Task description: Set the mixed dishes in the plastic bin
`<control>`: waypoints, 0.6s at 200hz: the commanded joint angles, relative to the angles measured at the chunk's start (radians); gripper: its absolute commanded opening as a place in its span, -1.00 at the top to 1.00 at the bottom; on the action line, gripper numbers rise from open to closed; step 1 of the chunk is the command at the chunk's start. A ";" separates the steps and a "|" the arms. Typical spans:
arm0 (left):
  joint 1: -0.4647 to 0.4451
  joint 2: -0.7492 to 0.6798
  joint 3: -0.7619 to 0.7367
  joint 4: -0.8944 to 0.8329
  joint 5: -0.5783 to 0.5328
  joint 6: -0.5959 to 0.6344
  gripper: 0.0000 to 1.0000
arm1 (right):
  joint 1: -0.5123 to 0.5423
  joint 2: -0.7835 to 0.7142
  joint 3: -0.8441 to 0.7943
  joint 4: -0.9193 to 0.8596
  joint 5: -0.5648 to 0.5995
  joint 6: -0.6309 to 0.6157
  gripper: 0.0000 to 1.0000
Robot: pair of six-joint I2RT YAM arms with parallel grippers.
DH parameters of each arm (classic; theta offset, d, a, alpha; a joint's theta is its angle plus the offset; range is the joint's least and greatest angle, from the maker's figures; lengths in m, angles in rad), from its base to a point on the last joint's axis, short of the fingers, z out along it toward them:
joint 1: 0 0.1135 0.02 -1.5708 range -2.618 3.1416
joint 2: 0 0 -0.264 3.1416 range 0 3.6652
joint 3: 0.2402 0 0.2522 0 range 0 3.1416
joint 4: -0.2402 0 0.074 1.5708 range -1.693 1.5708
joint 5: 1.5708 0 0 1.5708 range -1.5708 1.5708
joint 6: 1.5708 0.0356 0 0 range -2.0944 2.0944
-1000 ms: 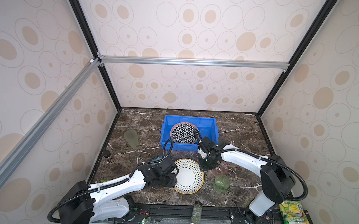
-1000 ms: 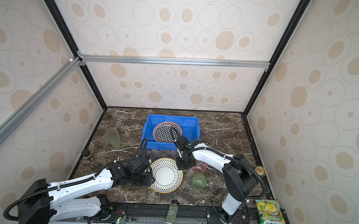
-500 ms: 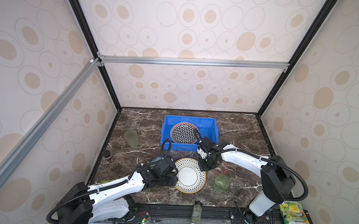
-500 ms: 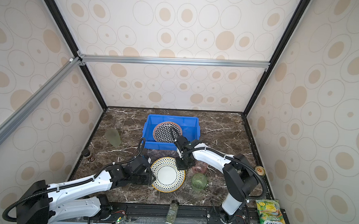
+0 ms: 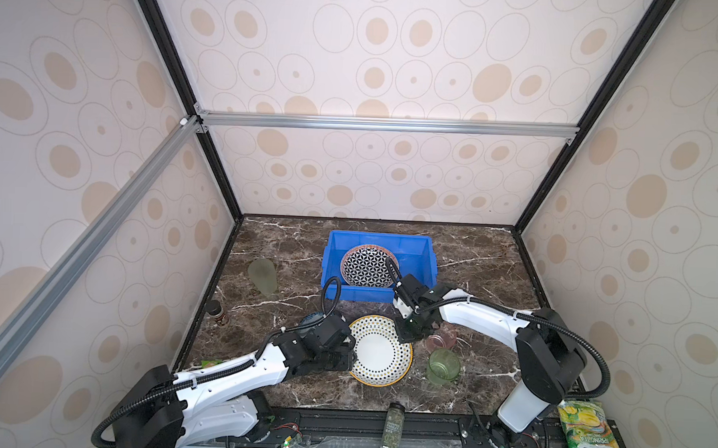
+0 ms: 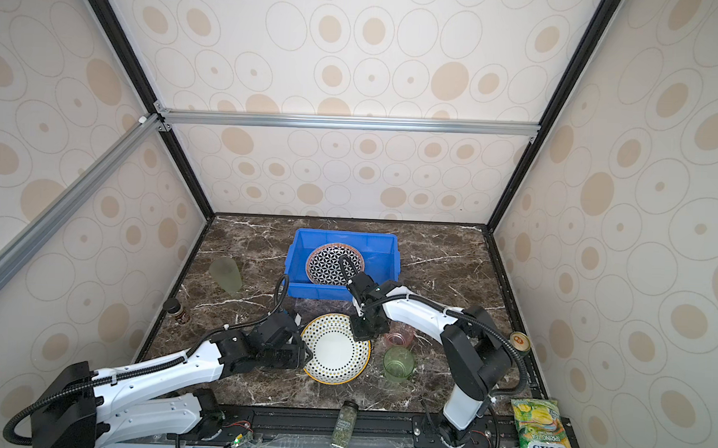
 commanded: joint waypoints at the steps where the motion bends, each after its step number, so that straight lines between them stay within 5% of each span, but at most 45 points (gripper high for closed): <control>1: 0.006 -0.016 0.018 0.065 -0.023 -0.018 0.09 | 0.009 0.028 -0.024 0.005 -0.017 0.000 1.00; 76: 0.013 0.027 0.010 0.126 -0.018 -0.038 0.27 | 0.014 0.065 -0.038 0.031 -0.030 0.002 1.00; 120: 0.015 0.065 -0.010 0.164 -0.011 -0.057 0.84 | 0.019 0.079 -0.050 0.051 -0.041 0.010 1.00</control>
